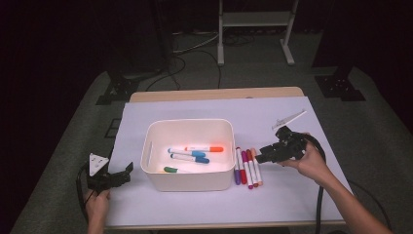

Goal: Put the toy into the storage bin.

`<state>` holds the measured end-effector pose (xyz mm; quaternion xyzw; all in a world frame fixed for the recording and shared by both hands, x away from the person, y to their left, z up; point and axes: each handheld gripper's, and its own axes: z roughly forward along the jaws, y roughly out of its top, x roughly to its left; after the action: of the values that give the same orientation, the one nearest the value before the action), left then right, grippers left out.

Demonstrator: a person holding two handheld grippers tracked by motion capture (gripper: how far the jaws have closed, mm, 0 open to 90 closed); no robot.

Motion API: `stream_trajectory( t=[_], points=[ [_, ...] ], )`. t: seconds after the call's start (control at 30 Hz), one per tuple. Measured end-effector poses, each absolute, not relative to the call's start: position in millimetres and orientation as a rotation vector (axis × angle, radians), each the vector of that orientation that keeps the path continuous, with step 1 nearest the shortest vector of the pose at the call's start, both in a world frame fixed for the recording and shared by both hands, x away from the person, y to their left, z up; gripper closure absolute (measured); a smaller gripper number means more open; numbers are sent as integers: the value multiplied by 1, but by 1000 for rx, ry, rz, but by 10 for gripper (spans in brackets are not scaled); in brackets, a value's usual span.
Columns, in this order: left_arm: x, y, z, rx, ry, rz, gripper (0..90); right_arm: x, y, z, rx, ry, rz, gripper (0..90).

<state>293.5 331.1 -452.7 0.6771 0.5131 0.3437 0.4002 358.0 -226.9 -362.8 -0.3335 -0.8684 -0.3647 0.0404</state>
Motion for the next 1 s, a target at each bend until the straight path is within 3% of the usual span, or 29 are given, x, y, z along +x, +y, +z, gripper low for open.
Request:
stream_trajectory(
  t=[0.47,1.0],
  points=[
    [294,331,-453,1713,1297,869,0,360,-231,-410,-1127,-2665,-1048,513],
    [294,331,-453,1712,1297,869,0,366,-223,-434,-1238,-2712,-1011,525]
  ],
)
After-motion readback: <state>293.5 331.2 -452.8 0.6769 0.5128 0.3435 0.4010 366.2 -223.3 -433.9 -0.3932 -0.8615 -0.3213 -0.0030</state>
